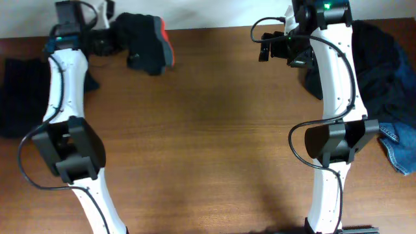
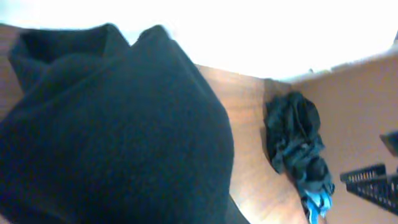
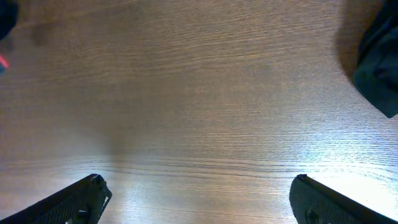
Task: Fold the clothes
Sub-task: 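Carry the bundle leftward onto the black clothing pile with the left gripper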
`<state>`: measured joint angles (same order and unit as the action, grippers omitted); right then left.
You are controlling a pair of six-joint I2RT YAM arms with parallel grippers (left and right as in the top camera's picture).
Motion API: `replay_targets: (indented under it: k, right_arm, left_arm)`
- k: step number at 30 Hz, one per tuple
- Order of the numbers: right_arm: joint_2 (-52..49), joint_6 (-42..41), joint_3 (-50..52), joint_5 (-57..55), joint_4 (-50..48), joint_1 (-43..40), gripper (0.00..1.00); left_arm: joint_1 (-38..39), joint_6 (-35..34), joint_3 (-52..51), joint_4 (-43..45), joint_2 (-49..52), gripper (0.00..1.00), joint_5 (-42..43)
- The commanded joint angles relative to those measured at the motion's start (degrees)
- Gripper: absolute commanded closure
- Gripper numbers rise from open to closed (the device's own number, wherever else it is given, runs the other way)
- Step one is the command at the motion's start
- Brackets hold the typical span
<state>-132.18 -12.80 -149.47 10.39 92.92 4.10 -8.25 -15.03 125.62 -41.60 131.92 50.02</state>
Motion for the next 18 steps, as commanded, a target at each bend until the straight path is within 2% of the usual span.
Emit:
replay_targets:
  k: [1, 18]
  right_arm:
    - [0.5, 1.5, -1.0, -0.5, 0.2, 0.0, 0.01]
    - [0.5, 1.4, -1.0, -0.5, 0.1, 0.0, 0.01]
  left_arm:
    - [-4.6, -2.3, 1.7, -0.7, 0.1, 1.00, -0.3]
    - [-18.9, -7.7, 2.1, -0.6, -1.4, 1.00, 2.4]
